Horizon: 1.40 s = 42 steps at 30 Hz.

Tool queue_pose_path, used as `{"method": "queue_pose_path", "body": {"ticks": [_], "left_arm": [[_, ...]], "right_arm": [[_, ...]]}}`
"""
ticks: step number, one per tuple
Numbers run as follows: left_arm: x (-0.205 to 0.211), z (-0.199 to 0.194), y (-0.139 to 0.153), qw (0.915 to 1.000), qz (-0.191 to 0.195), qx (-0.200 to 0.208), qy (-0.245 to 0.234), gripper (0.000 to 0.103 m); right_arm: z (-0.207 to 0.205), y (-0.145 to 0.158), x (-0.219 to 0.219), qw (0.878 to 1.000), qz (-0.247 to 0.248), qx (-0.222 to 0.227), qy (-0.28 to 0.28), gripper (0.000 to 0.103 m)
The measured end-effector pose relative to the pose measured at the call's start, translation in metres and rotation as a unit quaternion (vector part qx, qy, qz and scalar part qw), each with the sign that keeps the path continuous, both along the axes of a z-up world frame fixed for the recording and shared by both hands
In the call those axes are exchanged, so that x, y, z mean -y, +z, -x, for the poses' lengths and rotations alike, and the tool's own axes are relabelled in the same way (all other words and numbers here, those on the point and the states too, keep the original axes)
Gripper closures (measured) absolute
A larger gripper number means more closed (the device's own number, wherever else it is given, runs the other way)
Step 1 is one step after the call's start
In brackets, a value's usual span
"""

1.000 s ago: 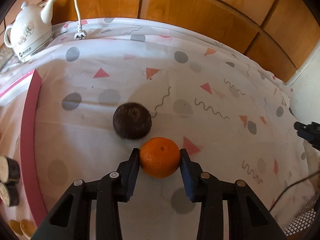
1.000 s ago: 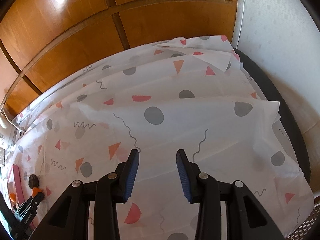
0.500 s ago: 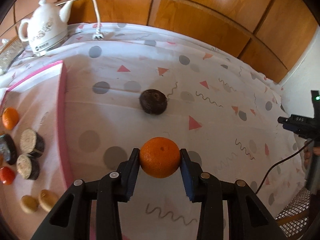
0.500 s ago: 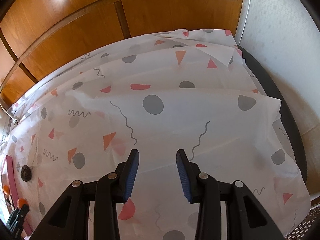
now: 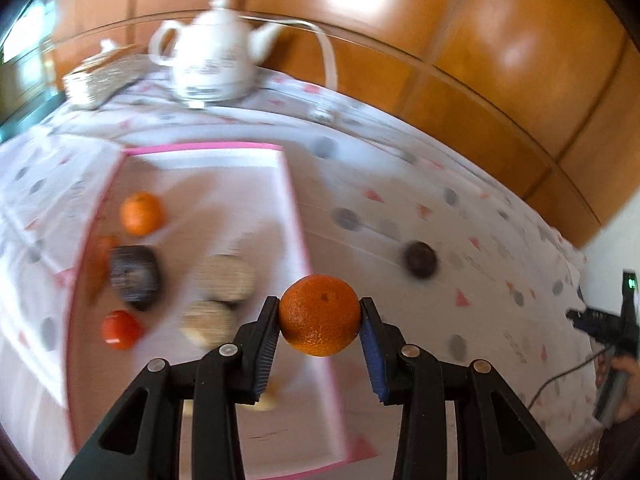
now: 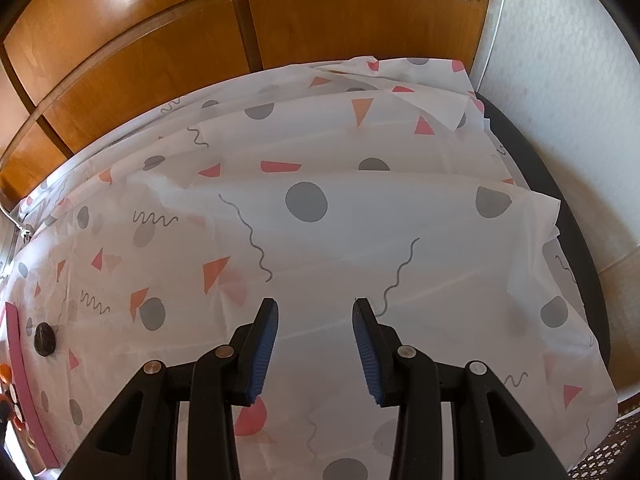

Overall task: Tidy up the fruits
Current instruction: 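Carry the orange into the tray and open the left gripper, then withdraw the left gripper while reaching the right gripper toward the dark round slice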

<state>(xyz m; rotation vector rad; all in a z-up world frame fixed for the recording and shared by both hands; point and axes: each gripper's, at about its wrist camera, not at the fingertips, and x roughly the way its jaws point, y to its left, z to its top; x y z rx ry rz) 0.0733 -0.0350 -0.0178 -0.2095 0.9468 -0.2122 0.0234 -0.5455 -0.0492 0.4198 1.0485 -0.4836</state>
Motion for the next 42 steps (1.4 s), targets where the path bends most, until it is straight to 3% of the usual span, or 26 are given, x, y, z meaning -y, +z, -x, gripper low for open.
{"method": "queue_pose_path", "body": {"ticks": [7,15,34,38,42], "left_arm": [[-0.068,0.018,0.001,0.9967,-0.007,0.010,0.080,0.064],[-0.105,0.037,-0.014,0.9880,-0.022,0.004,0.153,0.063],[-0.099,0.036,-0.039,0.9870,-0.033,-0.020,0.156,0.063],[-0.099,0.037,-0.037,0.9862,-0.041,-0.011,0.160,0.054],[-0.097,0.039,-0.030,0.9864,-0.048,0.005,0.157,0.052]], "right_arm": [[-0.003,-0.001,-0.006,1.000,0.015,-0.005,0.011,0.064],[-0.004,-0.001,-0.009,0.999,0.032,-0.006,0.013,0.064],[-0.005,-0.003,-0.013,0.999,0.045,-0.014,0.018,0.064],[-0.006,-0.002,-0.013,0.999,0.044,-0.013,0.019,0.064],[-0.006,-0.002,-0.013,0.999,0.043,-0.013,0.021,0.064]]}}
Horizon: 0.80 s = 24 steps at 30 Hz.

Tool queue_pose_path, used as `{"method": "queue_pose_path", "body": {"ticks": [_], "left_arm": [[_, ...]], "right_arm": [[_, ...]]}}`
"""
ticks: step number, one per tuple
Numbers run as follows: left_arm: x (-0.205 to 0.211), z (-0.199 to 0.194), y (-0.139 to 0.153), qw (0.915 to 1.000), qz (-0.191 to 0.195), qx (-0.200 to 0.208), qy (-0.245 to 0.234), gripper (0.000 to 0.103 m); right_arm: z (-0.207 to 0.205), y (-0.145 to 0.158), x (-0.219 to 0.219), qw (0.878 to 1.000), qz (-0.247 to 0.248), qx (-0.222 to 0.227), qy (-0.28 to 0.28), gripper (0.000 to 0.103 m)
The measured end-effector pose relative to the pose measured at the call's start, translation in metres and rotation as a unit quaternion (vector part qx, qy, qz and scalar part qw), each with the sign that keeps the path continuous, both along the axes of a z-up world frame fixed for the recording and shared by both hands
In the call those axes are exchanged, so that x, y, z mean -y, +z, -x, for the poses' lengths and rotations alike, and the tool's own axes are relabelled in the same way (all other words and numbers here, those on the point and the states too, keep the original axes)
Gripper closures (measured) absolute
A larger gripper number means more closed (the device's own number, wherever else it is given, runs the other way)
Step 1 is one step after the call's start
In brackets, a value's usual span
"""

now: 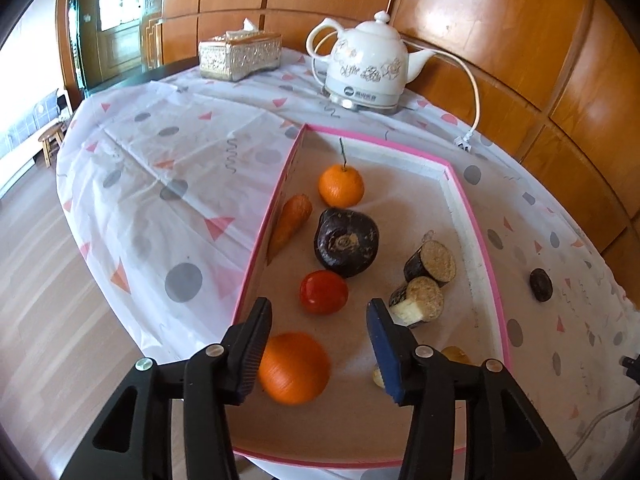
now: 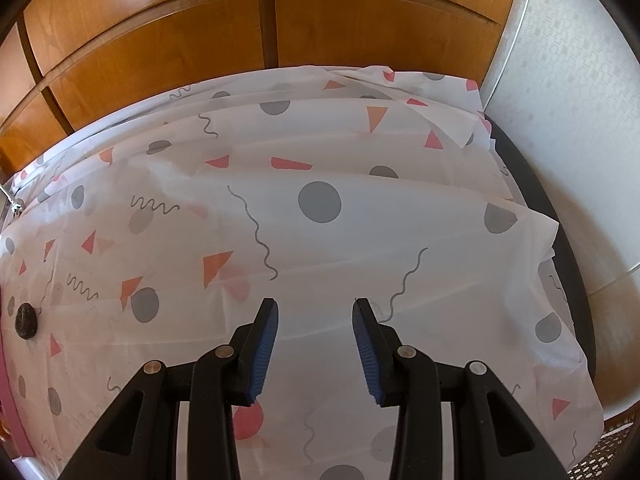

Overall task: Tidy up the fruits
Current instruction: 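Withdraw the left gripper while reaching the right gripper toward the dark round slice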

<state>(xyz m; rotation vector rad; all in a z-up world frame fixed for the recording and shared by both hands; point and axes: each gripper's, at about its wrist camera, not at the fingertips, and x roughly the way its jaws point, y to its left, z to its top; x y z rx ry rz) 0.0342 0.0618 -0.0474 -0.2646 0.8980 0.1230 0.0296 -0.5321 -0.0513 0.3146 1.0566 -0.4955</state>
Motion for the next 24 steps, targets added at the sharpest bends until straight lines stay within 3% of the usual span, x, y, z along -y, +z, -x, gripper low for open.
{"method": "queue_pose_path", "body": {"ticks": [18,24], "left_arm": [[-0.008,0.015,0.017,0.9997,0.006,0.021,0.012,0.044],[-0.021,0.019,0.019,0.9992,0.011,0.025,0.028,0.043]], "right_arm": [[-0.004,-0.005,-0.013,0.999,-0.022,-0.005,0.035,0.064],[-0.013,-0.007,-0.038,0.994,-0.044,0.001,0.099,0.064]]}}
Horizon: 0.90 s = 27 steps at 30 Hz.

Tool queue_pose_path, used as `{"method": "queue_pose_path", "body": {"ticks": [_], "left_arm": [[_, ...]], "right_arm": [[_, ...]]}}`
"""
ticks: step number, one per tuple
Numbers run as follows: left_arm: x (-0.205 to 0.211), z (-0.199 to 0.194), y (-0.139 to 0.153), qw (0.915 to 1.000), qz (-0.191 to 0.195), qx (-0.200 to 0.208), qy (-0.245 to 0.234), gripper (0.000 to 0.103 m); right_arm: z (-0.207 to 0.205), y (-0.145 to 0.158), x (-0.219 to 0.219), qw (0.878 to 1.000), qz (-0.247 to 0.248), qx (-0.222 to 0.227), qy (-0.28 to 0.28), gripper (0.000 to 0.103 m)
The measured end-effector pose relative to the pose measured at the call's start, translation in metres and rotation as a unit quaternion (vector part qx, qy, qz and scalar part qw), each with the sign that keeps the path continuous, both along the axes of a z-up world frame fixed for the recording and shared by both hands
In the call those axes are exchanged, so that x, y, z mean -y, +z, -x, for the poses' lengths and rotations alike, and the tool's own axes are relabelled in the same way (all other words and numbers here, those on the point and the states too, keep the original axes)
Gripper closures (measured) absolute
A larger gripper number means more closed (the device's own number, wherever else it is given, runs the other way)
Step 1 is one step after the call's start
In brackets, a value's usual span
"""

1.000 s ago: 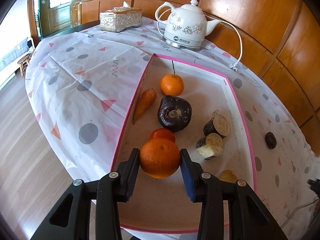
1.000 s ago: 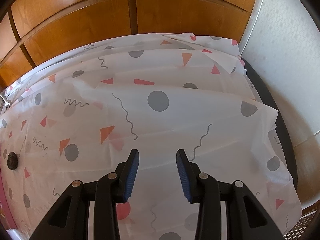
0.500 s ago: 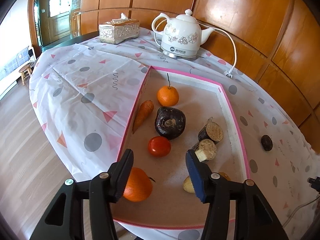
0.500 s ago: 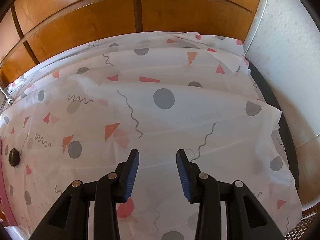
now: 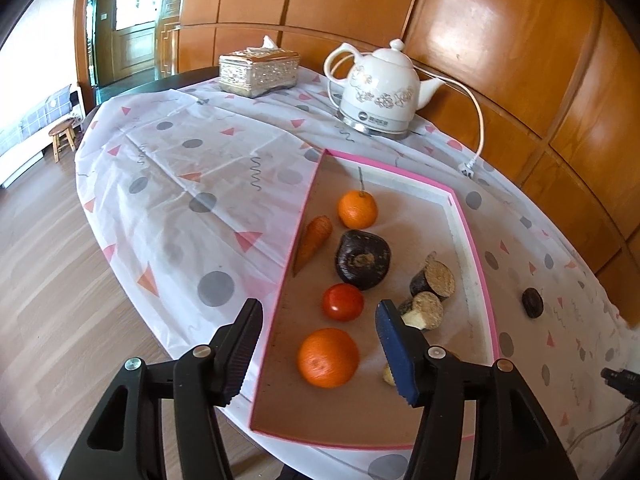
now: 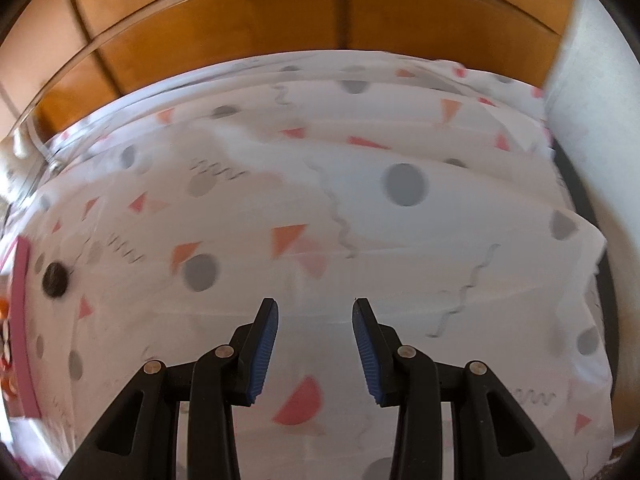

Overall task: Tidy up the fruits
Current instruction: 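Withdraw the left gripper while reaching the right gripper toward the dark round slice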

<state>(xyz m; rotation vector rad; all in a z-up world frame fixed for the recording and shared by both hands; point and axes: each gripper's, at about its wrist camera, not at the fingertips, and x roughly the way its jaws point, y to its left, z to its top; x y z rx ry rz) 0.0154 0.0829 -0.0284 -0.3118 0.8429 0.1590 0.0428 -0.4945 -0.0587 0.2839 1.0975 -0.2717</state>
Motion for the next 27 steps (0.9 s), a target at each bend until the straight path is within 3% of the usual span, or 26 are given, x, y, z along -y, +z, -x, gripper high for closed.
{"method": "queue_pose_path", "body": {"ticks": [9,19,21,23,27], "left_arm": [[-0.012,0.004,-0.003,0.9999,0.008,-0.002,0.013,0.043],[-0.014,0.008,0.001,0.9999,0.005,0.004,0.012,0.043],[-0.014,0.009,0.001,0.9999,0.004,0.004,0.011,0.043],[-0.014,0.009,0.000,0.9999,0.003,0.003,0.012,0.043],[-0.015,0.009,0.000,0.9999,0.003,0.003,0.011,0.042]], "right_arm": [[-0.015,-0.002,-0.061,0.994,-0.002,-0.002,0.110,0.064],[-0.043,-0.007,-0.138,0.984,-0.020,0.009,0.177,0.064],[-0.051,-0.006,-0.153,0.982,-0.030,0.018,0.185,0.060],[-0.058,-0.006,-0.169,0.980,-0.039,0.025,0.195,0.047],[-0.072,-0.004,-0.203,0.973,-0.041,0.035,0.222,0.047]]}}
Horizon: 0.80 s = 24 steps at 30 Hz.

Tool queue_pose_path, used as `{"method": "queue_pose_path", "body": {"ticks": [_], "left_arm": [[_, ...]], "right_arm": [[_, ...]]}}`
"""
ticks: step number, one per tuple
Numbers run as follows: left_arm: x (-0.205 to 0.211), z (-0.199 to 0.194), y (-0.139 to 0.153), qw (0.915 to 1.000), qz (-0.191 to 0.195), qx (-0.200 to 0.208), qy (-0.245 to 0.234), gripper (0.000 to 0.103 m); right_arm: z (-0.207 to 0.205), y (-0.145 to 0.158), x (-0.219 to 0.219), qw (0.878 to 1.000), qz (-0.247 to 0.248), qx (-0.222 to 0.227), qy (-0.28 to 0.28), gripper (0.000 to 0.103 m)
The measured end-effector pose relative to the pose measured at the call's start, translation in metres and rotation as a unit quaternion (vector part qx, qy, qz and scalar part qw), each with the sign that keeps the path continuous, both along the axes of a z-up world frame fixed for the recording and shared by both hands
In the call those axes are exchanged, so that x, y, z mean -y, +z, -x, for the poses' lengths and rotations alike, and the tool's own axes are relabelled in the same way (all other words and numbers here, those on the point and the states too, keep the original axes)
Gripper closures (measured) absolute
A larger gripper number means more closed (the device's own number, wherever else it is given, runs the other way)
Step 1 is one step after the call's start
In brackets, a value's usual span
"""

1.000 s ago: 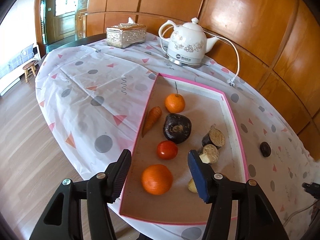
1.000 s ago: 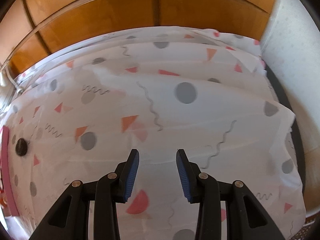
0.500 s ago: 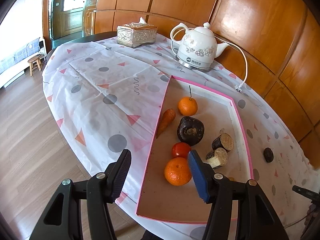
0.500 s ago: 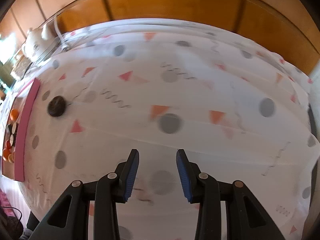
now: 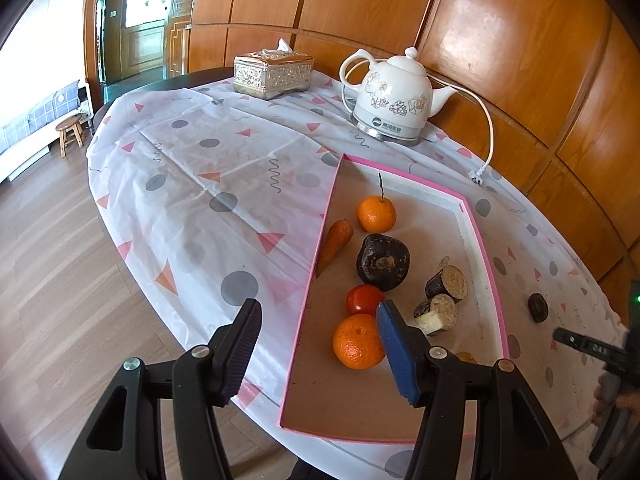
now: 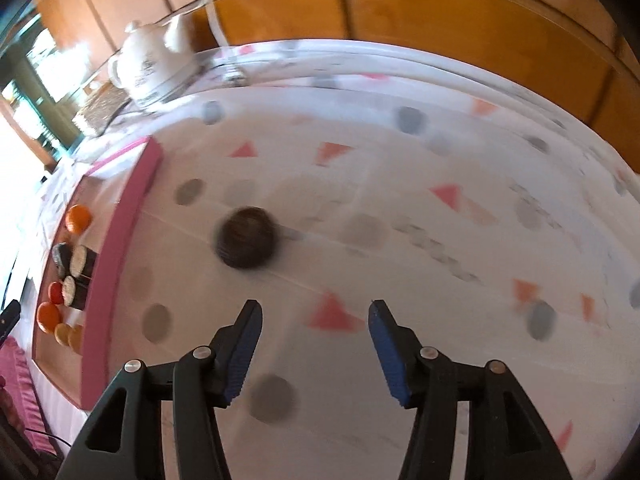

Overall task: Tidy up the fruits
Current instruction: 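Withdraw the left gripper while reaching the right gripper toward the dark round slice, then close the right gripper around the dark round slice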

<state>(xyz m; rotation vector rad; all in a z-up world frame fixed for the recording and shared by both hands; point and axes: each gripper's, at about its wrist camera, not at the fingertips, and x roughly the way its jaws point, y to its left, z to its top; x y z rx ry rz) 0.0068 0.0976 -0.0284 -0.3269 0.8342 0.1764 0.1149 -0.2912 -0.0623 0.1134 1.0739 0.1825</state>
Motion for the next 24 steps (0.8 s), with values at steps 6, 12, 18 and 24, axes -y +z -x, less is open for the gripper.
{"method": "queue_pose_path", "body": {"ticks": [6,12,18,24], "left_arm": [[-0.004,0.000,-0.002,1.0000,0.001,-0.002,0.002,0.042],[-0.010,-0.001,-0.005,0.9999,0.006,-0.005,0.015,0.040],[-0.015,-0.001,-0.008,0.9996,0.013,-0.005,0.024,0.039],[-0.014,-0.001,-0.008,0.9996,0.012,-0.008,0.023,0.039]], "right_arm": [[-0.016,0.000,-0.040,0.999,0.010,0.008,0.037,0.047],[-0.024,-0.003,-0.049,0.999,0.012,0.007,0.040,0.047],[-0.027,-0.007,-0.048,0.999,0.018,0.008,0.032,0.047],[-0.031,-0.008,-0.051,0.999,0.023,0.012,0.031,0.047]]}}
